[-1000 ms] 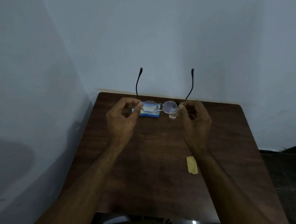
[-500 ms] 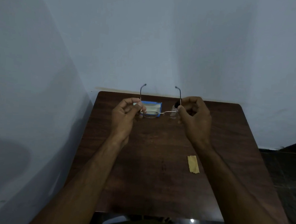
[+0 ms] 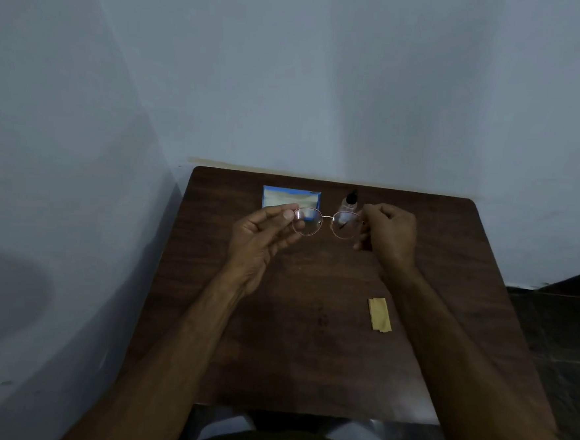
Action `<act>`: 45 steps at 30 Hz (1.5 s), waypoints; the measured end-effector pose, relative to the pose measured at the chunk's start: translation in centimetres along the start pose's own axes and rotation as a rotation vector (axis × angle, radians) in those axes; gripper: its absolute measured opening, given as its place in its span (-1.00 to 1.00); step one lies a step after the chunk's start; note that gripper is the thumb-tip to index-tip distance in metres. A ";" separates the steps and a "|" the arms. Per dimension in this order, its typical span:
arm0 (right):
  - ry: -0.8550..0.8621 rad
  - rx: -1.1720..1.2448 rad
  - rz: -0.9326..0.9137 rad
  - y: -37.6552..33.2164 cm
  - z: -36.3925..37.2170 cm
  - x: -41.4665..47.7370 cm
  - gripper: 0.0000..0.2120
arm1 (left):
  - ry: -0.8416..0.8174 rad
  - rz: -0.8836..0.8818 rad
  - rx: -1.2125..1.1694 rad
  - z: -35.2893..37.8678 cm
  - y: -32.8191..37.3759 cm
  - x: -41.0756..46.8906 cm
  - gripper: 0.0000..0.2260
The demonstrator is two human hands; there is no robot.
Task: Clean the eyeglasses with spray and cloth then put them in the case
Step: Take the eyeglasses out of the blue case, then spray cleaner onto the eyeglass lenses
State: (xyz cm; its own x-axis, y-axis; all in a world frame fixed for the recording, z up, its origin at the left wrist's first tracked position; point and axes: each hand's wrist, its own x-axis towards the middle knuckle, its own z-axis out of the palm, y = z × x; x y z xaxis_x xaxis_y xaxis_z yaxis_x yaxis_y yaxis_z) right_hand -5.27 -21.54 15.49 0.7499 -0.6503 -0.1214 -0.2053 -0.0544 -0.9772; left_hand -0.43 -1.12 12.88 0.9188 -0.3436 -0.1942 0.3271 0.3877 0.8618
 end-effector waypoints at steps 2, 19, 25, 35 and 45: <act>0.001 -0.009 0.001 0.6 0.0 0.2 -0.76 | 0.031 -0.015 0.008 0.0 -0.4 0.0 -0.85; 0.091 -0.211 -0.112 10.3 -0.1 9.3 -0.67 | 0.289 -0.103 -0.101 0.8 -1.8 1.1 -0.89; 0.022 -0.477 -0.150 15.3 2.1 15.2 -0.44 | 0.359 -0.085 -0.090 0.8 -2.3 1.2 -0.88; -0.147 -0.473 -0.041 17.5 5.0 19.3 -0.67 | 0.421 -0.058 -0.102 1.2 -2.7 1.6 -0.86; -0.073 -0.169 -0.389 8.8 1.5 11.1 -0.76 | 0.380 -0.021 -0.154 1.8 0.3 1.6 -0.87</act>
State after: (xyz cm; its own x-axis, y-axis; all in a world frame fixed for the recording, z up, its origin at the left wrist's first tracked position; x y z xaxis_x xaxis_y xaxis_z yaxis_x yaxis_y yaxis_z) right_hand 2.20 -28.04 5.31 0.8330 -0.5021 0.2324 0.0059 -0.4120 -0.9112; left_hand 0.73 -3.10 13.64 0.9184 -0.0237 -0.3950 0.3493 0.5173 0.7812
